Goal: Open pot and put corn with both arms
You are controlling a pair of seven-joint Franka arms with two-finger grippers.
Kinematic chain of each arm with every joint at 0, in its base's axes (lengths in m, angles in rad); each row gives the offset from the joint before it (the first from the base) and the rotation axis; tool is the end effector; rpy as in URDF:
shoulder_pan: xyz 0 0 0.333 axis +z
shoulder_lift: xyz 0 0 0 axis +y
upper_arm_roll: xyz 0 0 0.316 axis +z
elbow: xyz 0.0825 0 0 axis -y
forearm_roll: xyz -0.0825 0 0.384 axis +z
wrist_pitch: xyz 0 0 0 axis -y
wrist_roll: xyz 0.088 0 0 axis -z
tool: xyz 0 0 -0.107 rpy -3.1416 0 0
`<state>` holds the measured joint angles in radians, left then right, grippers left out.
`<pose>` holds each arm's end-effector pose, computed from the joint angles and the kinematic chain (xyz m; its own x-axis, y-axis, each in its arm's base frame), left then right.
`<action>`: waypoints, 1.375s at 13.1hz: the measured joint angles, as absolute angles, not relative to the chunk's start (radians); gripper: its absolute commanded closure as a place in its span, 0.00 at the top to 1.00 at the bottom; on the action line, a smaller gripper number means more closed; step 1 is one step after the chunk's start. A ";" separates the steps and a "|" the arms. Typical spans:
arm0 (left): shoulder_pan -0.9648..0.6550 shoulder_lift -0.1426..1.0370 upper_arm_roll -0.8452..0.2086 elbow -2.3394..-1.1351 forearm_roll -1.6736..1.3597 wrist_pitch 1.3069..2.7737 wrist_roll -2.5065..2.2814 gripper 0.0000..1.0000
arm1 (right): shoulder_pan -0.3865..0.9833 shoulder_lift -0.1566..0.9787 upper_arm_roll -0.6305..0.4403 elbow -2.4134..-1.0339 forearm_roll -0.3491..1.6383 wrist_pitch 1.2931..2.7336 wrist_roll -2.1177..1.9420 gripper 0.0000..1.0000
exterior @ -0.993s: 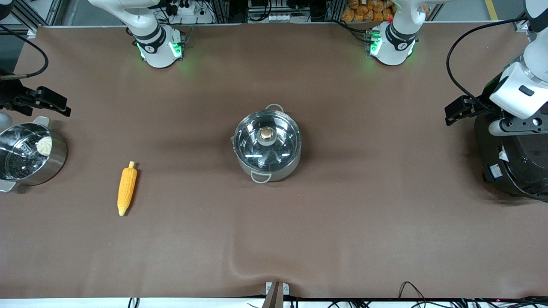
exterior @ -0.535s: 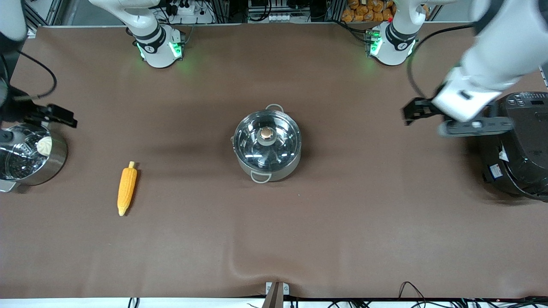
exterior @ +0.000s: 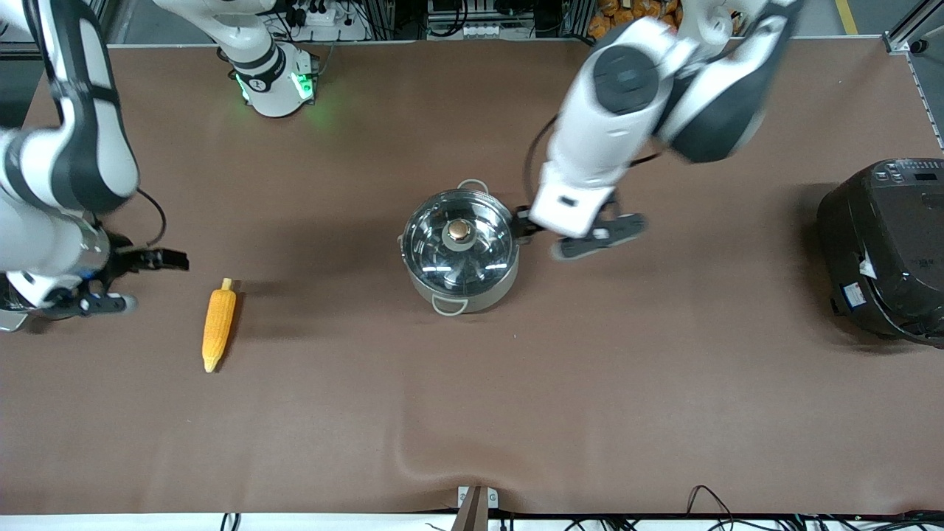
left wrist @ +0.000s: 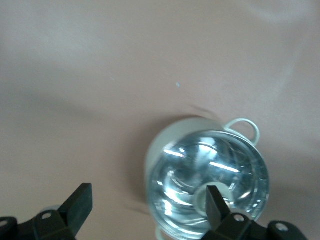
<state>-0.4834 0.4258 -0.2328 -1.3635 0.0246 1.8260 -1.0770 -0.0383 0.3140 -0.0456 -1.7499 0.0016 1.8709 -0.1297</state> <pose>0.5392 -0.4288 0.4865 0.9294 0.3669 -0.0404 0.3690 -0.9264 0.0753 0.6172 -0.0498 0.3773 0.9804 0.0464 -0.1915 0.0448 -0.9989 -0.0122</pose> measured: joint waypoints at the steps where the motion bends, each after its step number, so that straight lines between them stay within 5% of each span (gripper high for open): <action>1: -0.511 0.459 -0.231 -1.358 0.025 1.860 -1.118 1.00 | -0.052 0.349 -0.046 -1.749 0.002 1.912 -0.155 1.00; 15: -0.665 0.653 -0.221 -1.336 0.067 2.011 -1.307 1.00 | -0.088 0.527 -0.031 -1.748 0.004 2.011 -0.215 1.00; 18: -0.669 0.667 -0.221 -1.335 0.076 2.019 -1.307 0.87 | -0.087 0.549 -0.030 -1.748 0.004 2.034 -0.215 1.00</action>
